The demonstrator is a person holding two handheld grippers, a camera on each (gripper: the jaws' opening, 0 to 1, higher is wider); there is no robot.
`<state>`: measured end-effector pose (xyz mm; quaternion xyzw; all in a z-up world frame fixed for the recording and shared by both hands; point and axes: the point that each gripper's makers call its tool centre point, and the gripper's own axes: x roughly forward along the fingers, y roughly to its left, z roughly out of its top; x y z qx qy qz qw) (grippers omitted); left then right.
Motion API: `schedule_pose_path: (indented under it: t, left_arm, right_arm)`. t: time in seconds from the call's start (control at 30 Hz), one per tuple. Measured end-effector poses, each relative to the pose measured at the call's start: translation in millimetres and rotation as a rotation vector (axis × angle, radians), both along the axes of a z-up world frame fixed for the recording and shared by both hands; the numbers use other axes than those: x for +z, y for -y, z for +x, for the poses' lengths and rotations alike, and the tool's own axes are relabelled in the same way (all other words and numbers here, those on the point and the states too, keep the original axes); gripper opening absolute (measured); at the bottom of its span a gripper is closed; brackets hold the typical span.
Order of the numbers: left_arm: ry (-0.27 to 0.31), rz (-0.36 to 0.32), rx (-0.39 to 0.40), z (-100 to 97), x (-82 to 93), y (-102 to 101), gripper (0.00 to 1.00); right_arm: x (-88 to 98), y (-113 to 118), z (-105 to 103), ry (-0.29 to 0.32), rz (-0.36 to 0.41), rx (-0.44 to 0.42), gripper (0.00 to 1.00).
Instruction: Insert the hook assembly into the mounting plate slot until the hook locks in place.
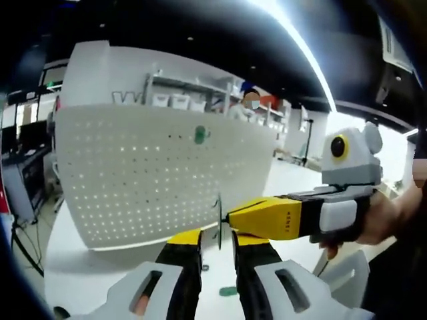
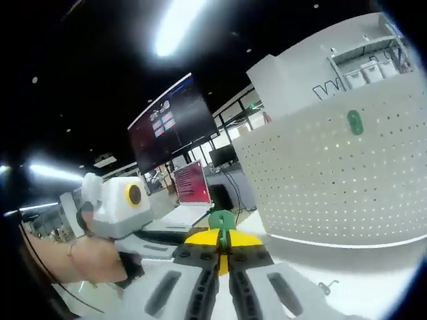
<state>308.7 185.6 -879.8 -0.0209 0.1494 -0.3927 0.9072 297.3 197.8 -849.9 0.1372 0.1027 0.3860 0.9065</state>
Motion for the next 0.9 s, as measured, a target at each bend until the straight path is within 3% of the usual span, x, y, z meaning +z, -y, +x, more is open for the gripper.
schedule_pose_path:
  t: [0.43, 0.6, 0.73, 0.8, 0.9]
  left_arm:
    - [0.01, -0.008, -0.041, -6.3, -0.9, 4, 0.46]
    - [-0.011, -0.035, -0.047, -9.4, -2.6, 5, 0.59]
    - [-0.013, -0.025, -0.051, -11.8, -5.5, 4, 0.66]
    - [0.014, 0.013, -0.049, -12.6, -7.9, 2, 0.71]
    - [0.018, -0.001, -0.064, -17.8, -5.9, 3, 0.75]
  right_arm:
    - [-2.8, 3, 2, 0.045, -0.07, -0.006, 0.0]
    - [-4.4, 9, 5, 0.053, -0.084, -0.021, 0.0]
    - [-4.7, 12, 7, 0.065, -0.097, -0.034, 0.0]
    - [-4.2, 14, 8, 0.065, -0.094, -0.043, 0.0]
    - [-4.0, 18, 10, 0.072, -0.095, -0.057, 0.0]
